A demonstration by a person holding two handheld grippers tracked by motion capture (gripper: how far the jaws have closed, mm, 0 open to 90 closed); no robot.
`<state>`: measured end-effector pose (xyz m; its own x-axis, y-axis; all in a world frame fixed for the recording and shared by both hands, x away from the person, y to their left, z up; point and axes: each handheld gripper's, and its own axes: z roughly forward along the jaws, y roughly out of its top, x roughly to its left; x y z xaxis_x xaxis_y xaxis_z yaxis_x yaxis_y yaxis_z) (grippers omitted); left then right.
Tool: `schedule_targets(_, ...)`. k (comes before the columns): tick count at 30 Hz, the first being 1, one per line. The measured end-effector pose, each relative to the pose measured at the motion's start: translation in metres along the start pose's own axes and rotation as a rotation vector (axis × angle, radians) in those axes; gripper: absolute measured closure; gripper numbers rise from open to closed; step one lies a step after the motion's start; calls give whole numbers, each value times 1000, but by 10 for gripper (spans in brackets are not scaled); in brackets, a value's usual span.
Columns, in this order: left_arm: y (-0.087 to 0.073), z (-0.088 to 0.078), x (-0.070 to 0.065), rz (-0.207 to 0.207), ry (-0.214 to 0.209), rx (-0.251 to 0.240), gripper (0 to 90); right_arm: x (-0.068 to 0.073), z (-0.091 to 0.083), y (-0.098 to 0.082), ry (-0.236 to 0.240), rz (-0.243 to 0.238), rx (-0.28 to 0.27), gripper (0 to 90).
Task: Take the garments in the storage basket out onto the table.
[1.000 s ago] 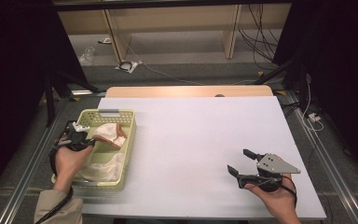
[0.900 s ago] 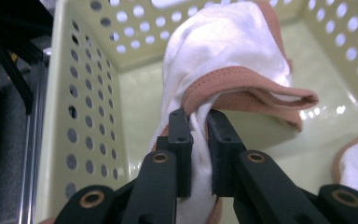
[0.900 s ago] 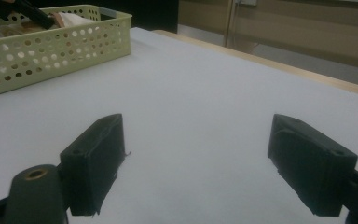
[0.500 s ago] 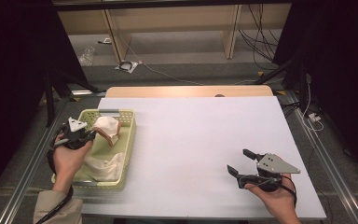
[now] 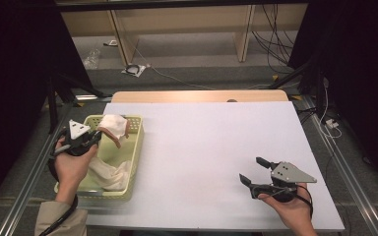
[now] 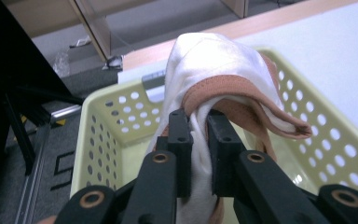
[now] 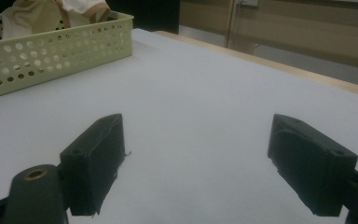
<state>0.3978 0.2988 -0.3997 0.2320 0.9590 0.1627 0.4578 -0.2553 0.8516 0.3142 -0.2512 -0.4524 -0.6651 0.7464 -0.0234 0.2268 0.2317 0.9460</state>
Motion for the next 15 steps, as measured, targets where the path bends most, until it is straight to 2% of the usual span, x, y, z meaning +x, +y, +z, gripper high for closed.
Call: schedule_targets(15,13,-15,-5,5,-5,-116,809,0,0,0,3,-2,0,196)
